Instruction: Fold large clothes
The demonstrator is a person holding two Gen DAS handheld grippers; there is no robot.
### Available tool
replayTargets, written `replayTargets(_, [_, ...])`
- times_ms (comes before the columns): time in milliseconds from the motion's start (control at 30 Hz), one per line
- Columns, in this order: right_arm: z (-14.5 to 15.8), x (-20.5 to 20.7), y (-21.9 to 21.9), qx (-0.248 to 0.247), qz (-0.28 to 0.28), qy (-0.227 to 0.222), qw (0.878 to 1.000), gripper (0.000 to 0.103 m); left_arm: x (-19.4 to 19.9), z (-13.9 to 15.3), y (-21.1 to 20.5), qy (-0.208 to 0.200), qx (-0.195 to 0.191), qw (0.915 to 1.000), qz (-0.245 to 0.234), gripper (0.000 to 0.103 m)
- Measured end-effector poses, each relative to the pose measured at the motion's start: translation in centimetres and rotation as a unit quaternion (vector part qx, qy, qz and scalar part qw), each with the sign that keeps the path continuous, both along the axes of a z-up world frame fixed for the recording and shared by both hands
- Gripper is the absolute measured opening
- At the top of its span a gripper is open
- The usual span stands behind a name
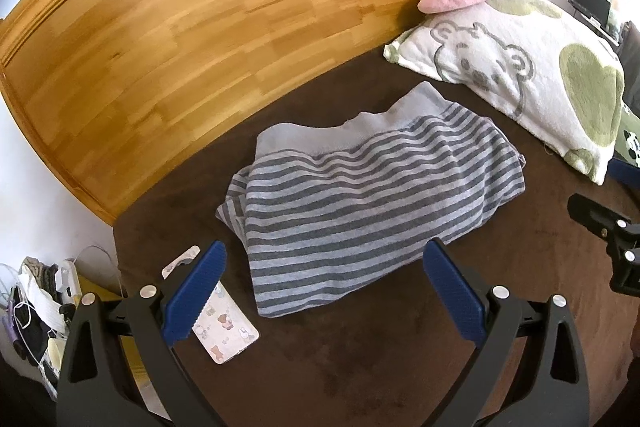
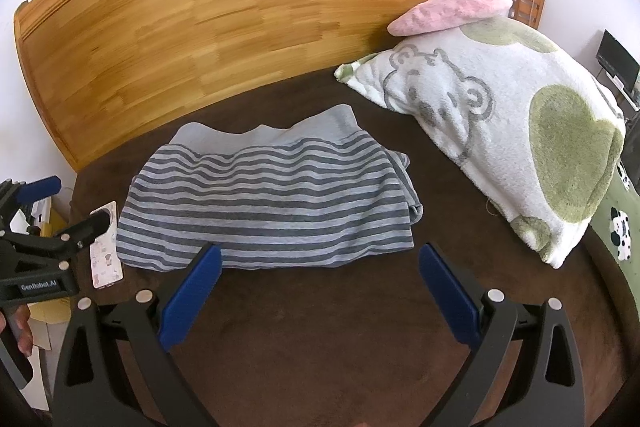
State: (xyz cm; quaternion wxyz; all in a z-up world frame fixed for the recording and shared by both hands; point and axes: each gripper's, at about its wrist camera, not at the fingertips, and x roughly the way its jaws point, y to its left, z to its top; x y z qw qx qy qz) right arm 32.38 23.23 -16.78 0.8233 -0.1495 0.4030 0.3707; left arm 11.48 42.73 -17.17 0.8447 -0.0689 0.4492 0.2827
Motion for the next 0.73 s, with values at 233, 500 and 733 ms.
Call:
replayTargets(233, [0.09,0.08,0.21,0.000,0.004,0.000,1.000,0.097,-0.01,0.14,0.27,-0.002,0.002,1.0000,0.003,0.096])
replayTargets(500, [0.19,0.30,0.30,-0.001,0.008,0.001,1.000,0.097,-0.08,0.15,0.58,-0.002,-0.007,0.9999,0.011,0.096])
replayTargets(733, [0.16,0.30,0.06,0.000,0.005,0.002,1.000,0.097,-0.28,0.24,0.82,-0.009,-0.017,0.9997,0.012,0.096])
